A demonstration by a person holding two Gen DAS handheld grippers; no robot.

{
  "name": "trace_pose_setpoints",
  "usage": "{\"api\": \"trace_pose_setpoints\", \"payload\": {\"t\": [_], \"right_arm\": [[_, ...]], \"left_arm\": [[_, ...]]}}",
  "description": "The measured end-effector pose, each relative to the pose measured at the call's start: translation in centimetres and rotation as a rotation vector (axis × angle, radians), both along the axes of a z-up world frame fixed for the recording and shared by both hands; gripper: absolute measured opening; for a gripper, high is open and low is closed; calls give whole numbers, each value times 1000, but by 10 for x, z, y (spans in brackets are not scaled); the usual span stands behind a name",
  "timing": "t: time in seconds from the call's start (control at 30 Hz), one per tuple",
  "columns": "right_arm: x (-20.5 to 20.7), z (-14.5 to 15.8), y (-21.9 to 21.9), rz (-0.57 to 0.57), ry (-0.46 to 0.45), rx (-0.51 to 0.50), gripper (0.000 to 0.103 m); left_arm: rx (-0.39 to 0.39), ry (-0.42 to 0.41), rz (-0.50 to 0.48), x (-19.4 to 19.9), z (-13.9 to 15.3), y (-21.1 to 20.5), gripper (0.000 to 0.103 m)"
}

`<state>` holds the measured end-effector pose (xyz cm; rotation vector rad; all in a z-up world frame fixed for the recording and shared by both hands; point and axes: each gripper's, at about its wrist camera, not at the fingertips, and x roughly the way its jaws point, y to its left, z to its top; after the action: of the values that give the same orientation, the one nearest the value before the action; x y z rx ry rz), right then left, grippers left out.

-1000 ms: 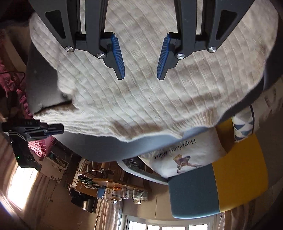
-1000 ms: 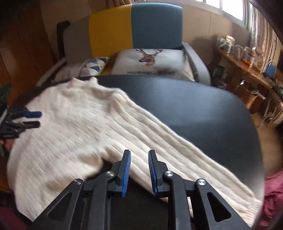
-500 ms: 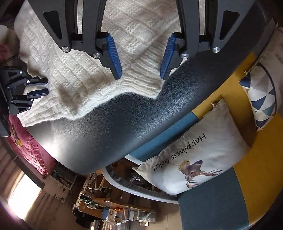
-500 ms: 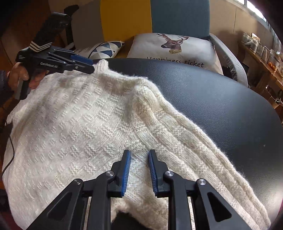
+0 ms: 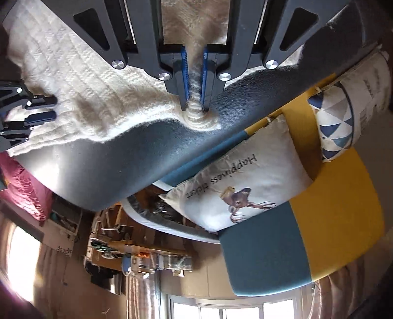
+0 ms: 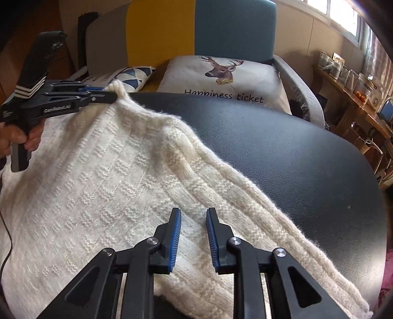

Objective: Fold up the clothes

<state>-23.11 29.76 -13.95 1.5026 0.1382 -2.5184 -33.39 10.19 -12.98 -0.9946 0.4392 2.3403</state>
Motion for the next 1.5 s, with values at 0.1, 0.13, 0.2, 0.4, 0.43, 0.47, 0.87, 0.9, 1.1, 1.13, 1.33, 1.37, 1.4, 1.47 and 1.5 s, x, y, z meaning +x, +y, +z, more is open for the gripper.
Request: {"api": "trace_pose_setpoints", "payload": {"t": [0.1,0.13,0.2,0.4,0.43,0.47,0.87,0.9,1.1,1.13,1.33,1.37,1.4,1.47,1.5], "right_arm": [[-1,1,3,-22,3,-13,20],[-1,1,5,-29,3,-20,20],[-2,2,8,-44,4,-33,20],[2,9,22,-102,0,-129,22],[7,15,28,-119,8,-175,22],[15,20,34,-131,13,-240,22],[154,2,74,-230,-152,-796,27],[160,-2,73,-236,-170,-796,27],[202,-1,48,-140,-244,-668,27],[209,-2,47,-137,-251,-649,27],[227,-16,56,-165,-268,-761,27],[227,-17,55,-166,-273,-776,27],[227,-18,52,-166,-284,-790,27],[226,-16,44,-149,-275,-766,27],[225,-13,38,-132,-261,-718,27]], "left_arm": [[-87,25,55,-9,-22,9,9],[-105,40,64,-10,-26,12,9],[-161,78,62,-6,-27,20,9],[-76,-14,113,7,-1,0,19],[-55,-16,119,15,6,-6,20],[-32,-25,109,28,14,-11,21],[115,-194,-151,230,42,-24,30],[105,-201,-164,238,39,-20,30],[43,-185,-262,234,43,20,30],[46,-187,-276,228,45,26,30],[8,-231,-369,192,35,66,29],[-11,-231,-380,188,31,72,29],[-30,-232,-391,184,26,78,29],[-68,-235,-409,178,16,88,29],[-90,-248,-418,175,9,92,29]]}}
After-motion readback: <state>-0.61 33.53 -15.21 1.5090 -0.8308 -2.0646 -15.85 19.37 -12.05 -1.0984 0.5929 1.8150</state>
